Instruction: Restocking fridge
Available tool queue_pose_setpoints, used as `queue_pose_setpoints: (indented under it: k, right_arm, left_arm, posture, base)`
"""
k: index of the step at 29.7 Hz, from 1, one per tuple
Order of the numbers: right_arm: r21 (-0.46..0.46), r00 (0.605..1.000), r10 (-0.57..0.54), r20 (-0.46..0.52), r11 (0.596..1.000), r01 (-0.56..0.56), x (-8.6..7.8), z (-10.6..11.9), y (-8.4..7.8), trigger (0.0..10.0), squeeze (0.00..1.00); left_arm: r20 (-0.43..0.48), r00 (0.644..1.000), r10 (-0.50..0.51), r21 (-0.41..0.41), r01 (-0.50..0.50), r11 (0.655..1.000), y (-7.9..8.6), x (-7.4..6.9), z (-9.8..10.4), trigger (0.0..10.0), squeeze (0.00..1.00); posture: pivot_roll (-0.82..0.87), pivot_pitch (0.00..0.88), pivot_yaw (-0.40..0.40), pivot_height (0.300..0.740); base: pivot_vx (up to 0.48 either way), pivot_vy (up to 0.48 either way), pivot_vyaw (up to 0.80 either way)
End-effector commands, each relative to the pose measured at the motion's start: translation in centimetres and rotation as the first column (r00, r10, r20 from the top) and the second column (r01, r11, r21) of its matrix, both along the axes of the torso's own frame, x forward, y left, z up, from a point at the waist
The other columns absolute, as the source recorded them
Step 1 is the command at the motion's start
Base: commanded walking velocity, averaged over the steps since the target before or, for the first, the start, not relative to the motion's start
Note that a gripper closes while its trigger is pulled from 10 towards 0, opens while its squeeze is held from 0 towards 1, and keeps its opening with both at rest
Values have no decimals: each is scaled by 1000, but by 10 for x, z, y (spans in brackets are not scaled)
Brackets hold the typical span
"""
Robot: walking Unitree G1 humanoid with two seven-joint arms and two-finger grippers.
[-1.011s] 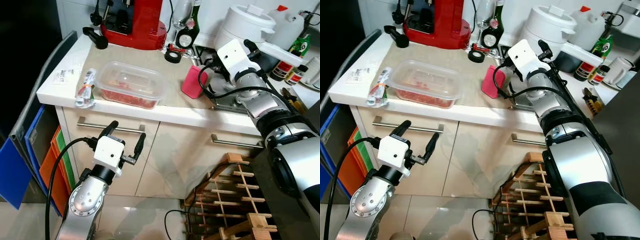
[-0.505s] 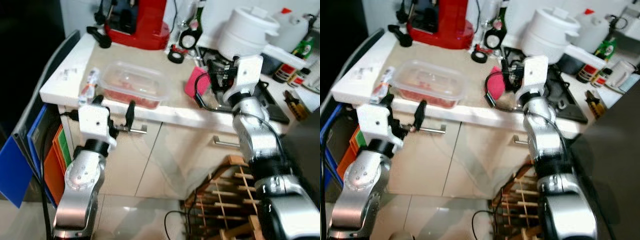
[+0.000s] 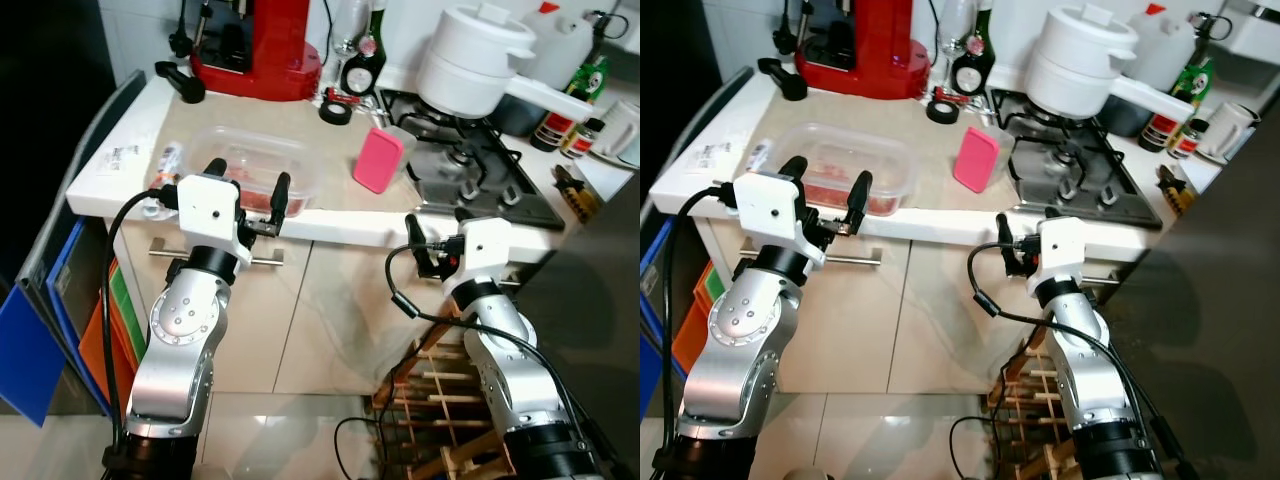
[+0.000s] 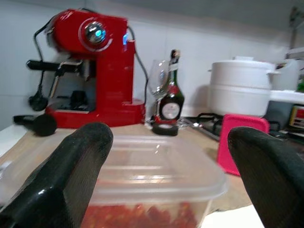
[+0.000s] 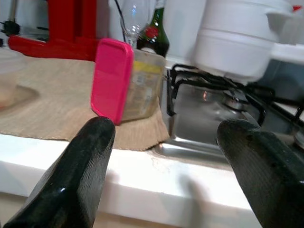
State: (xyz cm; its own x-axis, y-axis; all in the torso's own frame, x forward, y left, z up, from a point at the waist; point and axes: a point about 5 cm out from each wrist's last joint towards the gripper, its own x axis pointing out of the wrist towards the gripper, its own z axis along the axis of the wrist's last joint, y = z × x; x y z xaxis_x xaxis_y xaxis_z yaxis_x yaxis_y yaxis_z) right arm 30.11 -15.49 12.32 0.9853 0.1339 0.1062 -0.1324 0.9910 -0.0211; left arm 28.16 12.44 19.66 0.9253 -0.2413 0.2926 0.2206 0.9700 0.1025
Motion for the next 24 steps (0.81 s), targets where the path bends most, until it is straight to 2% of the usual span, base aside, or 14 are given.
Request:
queue_pose_setpoints:
  k: [1,9,14,16,24]
  right_arm:
    - [15,1000,-17,17,1000,17,3,8,-3,10000,0]
    - [11,1000,25,-16,1000,-25,5,3,11,10000,0]
    - [10,999,37,-21,999,-37,5,3,14,10000,0]
    - [8,999,42,-20,999,-42,6,3,15,10000,0]
    - [7,1000,28,-6,1000,-28,8,6,15,10000,0]
  left_arm:
    - [-13,1000,-16,0,16,1000,-3,3,0,10000,0]
    - [6,1000,1,14,-1,1000,-1,7,6,10000,0]
    - [9,1000,8,17,-8,1000,0,10,9,10000,0]
    - [-10,1000,12,59,-11,998,-1,16,9,10000,0]
    - [-4,1000,-19,61,19,998,-2,23,18,10000,0]
  posture:
    - [114,0,-129,740]
    - [125,0,-128,740]
    - [126,0,-129,740]
    - [126,0,-131,740]
    - [119,0,-117,740]
  base:
    - [0,480,0]
    - [0,480,0]
    - [0,456,0]
    - [0,0,0]
    - [0,0,0]
